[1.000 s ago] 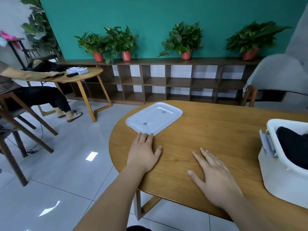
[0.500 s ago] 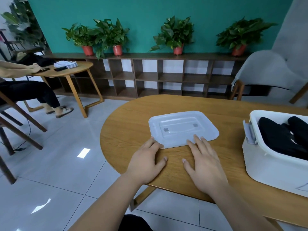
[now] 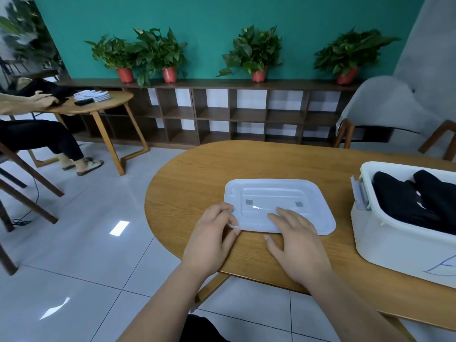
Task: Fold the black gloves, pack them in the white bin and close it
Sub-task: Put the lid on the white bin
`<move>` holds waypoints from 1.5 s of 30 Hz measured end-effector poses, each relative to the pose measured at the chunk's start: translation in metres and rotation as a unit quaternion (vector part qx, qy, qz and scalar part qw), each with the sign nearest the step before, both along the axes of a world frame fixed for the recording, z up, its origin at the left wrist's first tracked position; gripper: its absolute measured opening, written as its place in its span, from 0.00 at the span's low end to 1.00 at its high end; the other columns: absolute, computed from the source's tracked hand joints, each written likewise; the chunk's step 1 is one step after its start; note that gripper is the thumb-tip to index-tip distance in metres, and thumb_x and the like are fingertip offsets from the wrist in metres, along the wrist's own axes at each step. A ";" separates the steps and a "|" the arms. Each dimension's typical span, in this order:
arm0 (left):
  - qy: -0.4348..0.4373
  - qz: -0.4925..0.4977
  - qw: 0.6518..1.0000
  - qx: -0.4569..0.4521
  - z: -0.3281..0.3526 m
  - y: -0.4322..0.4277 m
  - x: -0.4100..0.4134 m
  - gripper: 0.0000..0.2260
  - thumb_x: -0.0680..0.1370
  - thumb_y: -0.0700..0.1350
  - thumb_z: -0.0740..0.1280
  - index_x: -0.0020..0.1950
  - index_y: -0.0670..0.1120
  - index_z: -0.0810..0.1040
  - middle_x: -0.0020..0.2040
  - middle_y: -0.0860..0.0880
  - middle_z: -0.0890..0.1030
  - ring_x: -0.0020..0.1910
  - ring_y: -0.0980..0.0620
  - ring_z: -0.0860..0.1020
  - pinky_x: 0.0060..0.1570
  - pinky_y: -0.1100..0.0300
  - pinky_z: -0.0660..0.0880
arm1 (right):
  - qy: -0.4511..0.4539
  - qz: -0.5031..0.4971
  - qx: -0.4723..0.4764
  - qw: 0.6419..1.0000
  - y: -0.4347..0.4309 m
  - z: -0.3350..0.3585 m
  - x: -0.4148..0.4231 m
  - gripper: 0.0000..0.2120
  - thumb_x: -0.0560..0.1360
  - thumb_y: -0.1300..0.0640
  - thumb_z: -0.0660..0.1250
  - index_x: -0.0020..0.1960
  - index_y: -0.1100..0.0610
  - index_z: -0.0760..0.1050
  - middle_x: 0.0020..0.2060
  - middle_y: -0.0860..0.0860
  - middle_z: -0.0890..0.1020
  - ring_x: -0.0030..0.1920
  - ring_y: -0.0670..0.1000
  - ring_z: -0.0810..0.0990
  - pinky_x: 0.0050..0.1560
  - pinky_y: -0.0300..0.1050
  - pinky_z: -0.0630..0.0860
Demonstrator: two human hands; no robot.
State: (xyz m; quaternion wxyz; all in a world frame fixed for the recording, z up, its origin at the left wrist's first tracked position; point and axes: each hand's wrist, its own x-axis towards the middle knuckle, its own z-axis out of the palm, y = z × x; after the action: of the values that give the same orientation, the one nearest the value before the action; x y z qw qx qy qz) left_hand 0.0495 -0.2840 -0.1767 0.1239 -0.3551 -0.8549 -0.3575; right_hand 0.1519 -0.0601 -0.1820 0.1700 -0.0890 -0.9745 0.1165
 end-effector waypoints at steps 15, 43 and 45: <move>0.077 0.026 0.985 0.150 0.027 -0.012 0.030 0.06 0.82 0.46 0.73 0.59 0.50 0.81 0.64 0.57 0.78 0.69 0.52 0.76 0.68 0.54 0.73 | 0.216 0.019 0.027 0.976 -0.006 0.022 0.014 0.15 0.78 0.57 0.75 0.64 0.48 0.82 0.62 0.43 0.83 0.63 0.51 0.80 0.63 0.51 0.73; 0.017 0.036 0.952 0.304 0.171 0.004 0.092 0.24 0.85 0.52 0.67 0.78 0.70 0.66 0.70 0.72 0.72 0.71 0.70 0.69 0.66 0.67 0.68 | 0.317 -0.057 0.031 0.946 0.010 0.183 0.088 0.28 0.84 0.45 0.63 0.81 0.49 0.64 0.80 0.48 0.65 0.79 0.54 0.63 0.79 0.54 0.62; 0.001 0.027 0.947 0.321 0.174 0.014 0.095 0.24 0.85 0.53 0.67 0.79 0.68 0.66 0.72 0.68 0.73 0.72 0.65 0.71 0.71 0.54 0.72 | 0.334 -0.096 0.015 0.938 0.013 0.183 0.101 0.31 0.82 0.44 0.65 0.82 0.49 0.62 0.83 0.51 0.58 0.82 0.55 0.56 0.80 0.54 0.57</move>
State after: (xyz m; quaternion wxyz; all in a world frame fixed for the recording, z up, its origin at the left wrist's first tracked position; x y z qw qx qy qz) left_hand 0.1444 -0.2704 -0.0024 0.2418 -0.2735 -0.7038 -0.6095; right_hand 0.2526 -0.0469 0.0006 0.4974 -0.1358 -0.8499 0.1084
